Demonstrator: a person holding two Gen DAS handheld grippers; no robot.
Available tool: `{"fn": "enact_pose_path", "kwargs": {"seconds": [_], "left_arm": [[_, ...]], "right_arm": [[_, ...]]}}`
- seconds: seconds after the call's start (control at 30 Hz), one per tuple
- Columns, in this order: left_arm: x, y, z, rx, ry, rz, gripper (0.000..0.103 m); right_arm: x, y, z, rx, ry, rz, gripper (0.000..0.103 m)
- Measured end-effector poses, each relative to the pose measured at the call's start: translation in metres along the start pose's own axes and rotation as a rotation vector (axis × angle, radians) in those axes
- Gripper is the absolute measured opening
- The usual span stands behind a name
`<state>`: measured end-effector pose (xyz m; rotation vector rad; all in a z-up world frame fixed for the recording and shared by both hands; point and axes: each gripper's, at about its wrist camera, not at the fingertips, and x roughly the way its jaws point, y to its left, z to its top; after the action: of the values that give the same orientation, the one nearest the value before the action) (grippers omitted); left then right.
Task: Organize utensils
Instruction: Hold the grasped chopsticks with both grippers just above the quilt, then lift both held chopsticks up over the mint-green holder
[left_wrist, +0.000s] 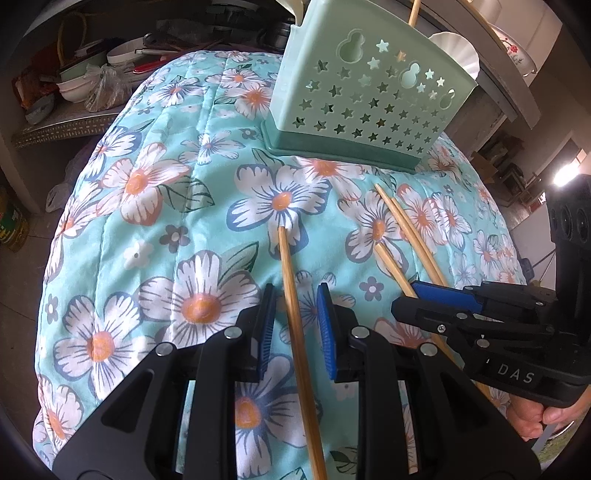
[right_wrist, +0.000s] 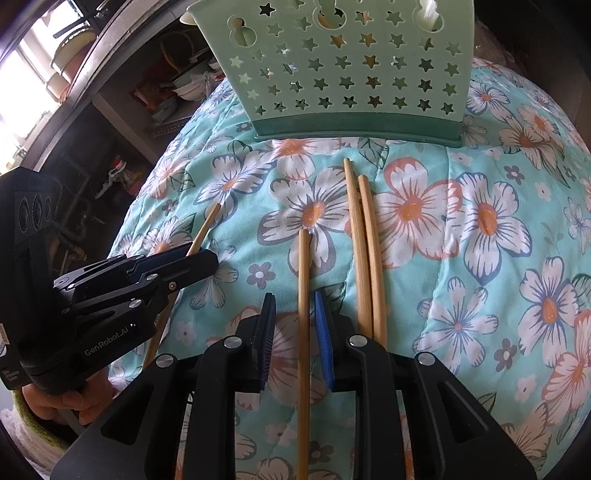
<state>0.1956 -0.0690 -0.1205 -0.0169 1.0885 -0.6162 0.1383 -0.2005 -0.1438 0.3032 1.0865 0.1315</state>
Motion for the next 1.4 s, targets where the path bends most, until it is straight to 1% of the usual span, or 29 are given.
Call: {"fn": "enact_pose_path", "kwargs": {"seconds": [0.1,0.23,0.37,0.5,0.63,0.7,0.83,0.93,1.03,1.13,1.23,1.4], "left_arm": [[0.005,0.003,0.007,0.005,0.003,0.002,0.021],[0.011,0.0,0.016,0.029,0.006,0.023,0.021],[0.016,-0.003,0.023,0.046,-0.008,0.039,0.02],[0.021,-0.002,0.029,0.054,-0.021,0.058,0.014],[0.026,-0.002,0.035,0.06,-0.032,0.078,0.008],[0.027,-0.002,0.039,0.056,-0.043,0.083,0.007],[0.024,0.004,0.044,0.02,-0.039,0.058,0.005],[0.008,0.002,0.046,0.004,-0.052,0.03,0.005],[-0.019,-0.001,0.051,0.004,-0.083,-0.019,0.005],[-0.051,-0.008,0.058,0.022,-0.138,-0.056,0.005],[-0.083,-0.015,0.065,0.026,-0.184,-0.11,0.005],[-0.131,-0.033,0.073,0.064,-0.264,-0.162,0.005]], "right_arm": [[0.003,-0.002,0.006,-0.002,-0.003,0.004,0.022],[0.007,-0.004,0.014,0.003,-0.006,0.011,0.022],[0.012,0.0,0.019,-0.001,-0.007,0.006,0.022],[0.016,0.0,0.024,0.009,-0.015,0.001,0.017],[0.02,-0.001,0.03,0.028,-0.017,0.008,0.008],[0.021,-0.001,0.034,0.039,-0.013,0.023,0.007],[0.009,-0.007,0.038,0.07,-0.022,0.081,0.007],[-0.011,-0.008,0.043,0.071,-0.056,0.107,0.007],[-0.038,-0.009,0.045,0.066,-0.104,0.129,0.007],[-0.069,-0.012,0.049,0.059,-0.163,0.141,0.007],[-0.102,-0.014,0.052,0.052,-0.23,0.15,0.007],[-0.153,-0.014,0.058,0.036,-0.346,0.154,0.007]]}}
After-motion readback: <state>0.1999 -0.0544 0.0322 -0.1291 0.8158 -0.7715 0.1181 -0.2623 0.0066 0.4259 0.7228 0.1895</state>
